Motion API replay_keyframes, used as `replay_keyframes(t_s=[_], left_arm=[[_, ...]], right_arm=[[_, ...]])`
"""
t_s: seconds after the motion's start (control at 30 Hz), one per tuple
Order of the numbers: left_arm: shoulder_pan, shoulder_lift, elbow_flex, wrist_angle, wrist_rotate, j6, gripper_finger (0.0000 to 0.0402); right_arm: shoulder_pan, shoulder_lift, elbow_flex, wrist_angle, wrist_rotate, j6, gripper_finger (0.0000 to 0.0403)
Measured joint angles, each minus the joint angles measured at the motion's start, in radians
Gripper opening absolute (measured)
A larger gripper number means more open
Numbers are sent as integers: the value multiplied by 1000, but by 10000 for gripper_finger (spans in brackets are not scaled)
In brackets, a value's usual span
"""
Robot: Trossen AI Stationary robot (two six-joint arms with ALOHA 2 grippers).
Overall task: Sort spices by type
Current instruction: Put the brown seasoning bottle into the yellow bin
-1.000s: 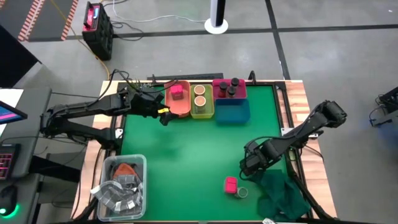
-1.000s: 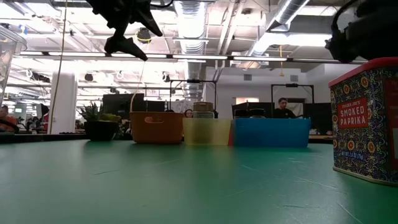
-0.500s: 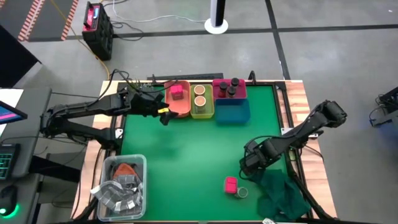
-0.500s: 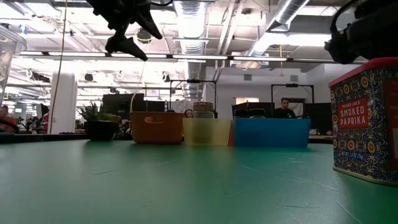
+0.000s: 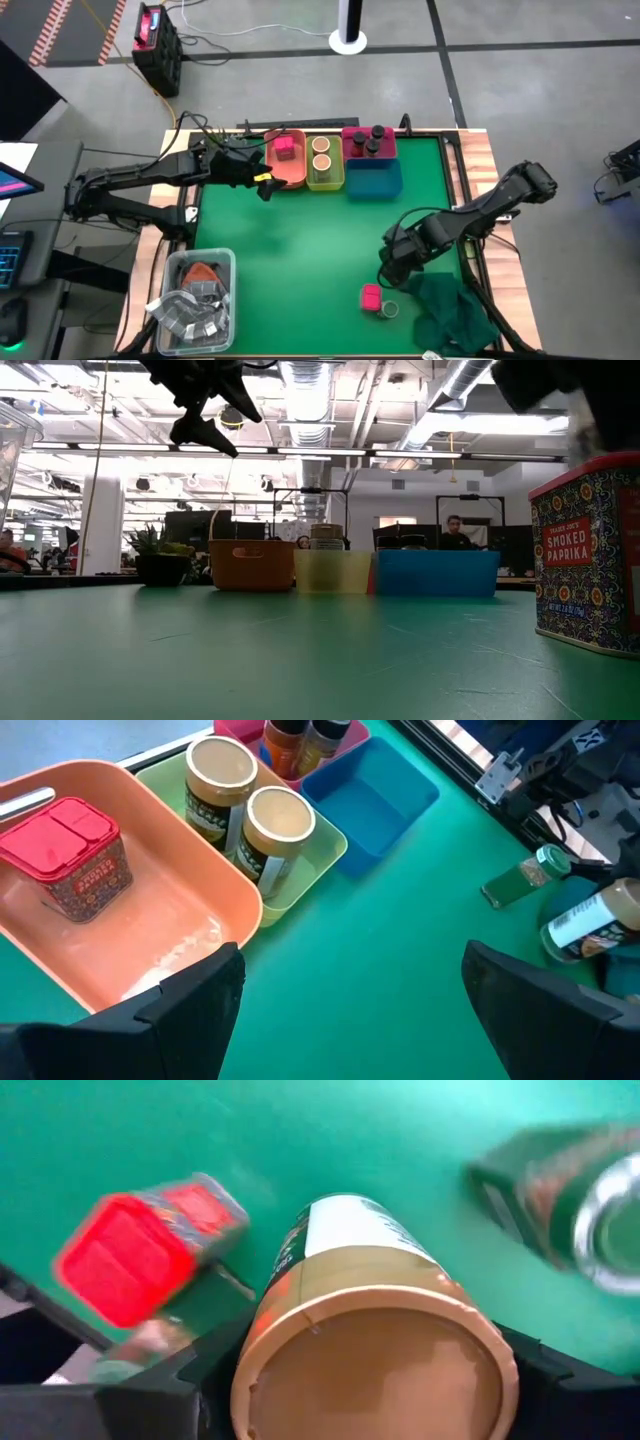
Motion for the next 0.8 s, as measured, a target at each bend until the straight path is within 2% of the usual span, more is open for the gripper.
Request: replay_keyframes(t_s=[0.13, 0.27, 0.53, 0.8], left_arm=[[0, 0, 0, 0, 1, -1, 357], [0, 0, 0, -1, 20, -2, 357], [0, 0, 0, -2, 56, -1, 357], [0, 0, 0, -12, 71, 3, 357]], right_arm=[[-42, 0, 48, 2, 60, -96, 301], [-126, 0, 79, 9, 131, -258, 301], [-438, 0, 87, 195, 167, -582, 301], [-670, 0, 88, 344, 200, -768, 301]])
